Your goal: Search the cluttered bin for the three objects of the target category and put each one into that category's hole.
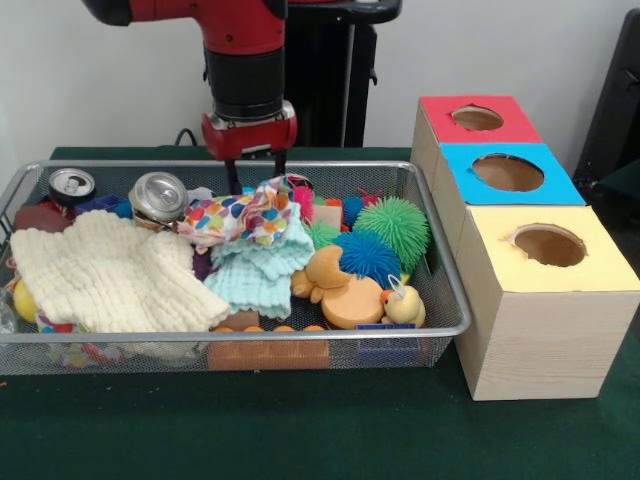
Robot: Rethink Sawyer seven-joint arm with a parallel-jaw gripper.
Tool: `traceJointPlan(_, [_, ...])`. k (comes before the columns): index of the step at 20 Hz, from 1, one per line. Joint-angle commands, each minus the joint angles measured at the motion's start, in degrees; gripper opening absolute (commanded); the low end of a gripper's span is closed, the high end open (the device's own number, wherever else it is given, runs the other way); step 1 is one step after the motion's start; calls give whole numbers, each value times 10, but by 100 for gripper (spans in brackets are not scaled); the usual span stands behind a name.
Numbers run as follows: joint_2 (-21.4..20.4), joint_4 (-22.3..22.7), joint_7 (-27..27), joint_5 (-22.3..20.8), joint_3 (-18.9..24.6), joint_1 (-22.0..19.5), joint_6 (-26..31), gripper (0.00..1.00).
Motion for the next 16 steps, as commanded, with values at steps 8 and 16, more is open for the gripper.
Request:
traceJointPlan(8, [21, 31, 2, -34, -54, -1, -32, 100])
traceJointPlan(16, [39, 26, -29, -31, -56, -30, -33, 100])
